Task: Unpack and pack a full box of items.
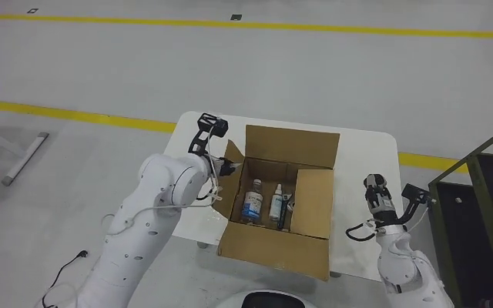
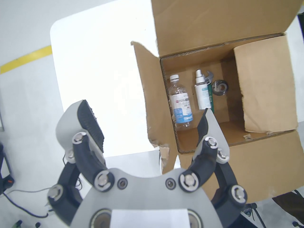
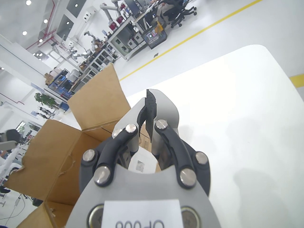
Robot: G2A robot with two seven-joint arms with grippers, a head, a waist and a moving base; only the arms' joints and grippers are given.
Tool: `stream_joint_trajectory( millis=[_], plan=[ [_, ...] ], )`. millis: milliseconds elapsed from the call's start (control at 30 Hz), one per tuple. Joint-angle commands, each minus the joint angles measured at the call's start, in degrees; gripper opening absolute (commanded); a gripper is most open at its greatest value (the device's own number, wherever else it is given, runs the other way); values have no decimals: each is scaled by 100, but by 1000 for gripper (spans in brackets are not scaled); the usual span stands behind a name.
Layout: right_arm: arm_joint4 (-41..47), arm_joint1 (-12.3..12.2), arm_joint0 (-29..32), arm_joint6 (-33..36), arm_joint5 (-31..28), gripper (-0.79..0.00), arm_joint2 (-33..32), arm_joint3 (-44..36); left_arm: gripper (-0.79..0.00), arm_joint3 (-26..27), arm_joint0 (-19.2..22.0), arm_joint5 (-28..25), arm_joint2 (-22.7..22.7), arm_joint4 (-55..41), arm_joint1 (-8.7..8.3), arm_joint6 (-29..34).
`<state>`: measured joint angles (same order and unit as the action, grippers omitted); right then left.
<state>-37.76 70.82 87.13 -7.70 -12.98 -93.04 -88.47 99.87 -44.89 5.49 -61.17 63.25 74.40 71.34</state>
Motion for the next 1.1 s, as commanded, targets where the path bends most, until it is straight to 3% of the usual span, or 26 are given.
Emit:
stream_joint_trajectory(
  millis=[0, 300, 633, 867, 1067],
  plan=[
    [-154, -5, 25, -59, -170, -785, 24, 168, 0, 161, 3, -72, 67, -190, 24, -140],
    [-640, 50, 13, -104, -478, -785, 590, 526, 0, 72, 136, -549, 497, -661, 132, -789],
    [-1006, 122, -64, -158, -524, -785, 1142, 586, 0, 72, 136, -549, 497, -661, 132, -789],
    [-994, 141, -149, -211, -460, -785, 1187, 549, 0, 64, 65, -562, 491, -755, 136, -941],
    [-846, 119, -104, -314, -293, -785, 876, 227, 0, -319, 162, -1365, 681, -1791, 228, -1569]
  ],
)
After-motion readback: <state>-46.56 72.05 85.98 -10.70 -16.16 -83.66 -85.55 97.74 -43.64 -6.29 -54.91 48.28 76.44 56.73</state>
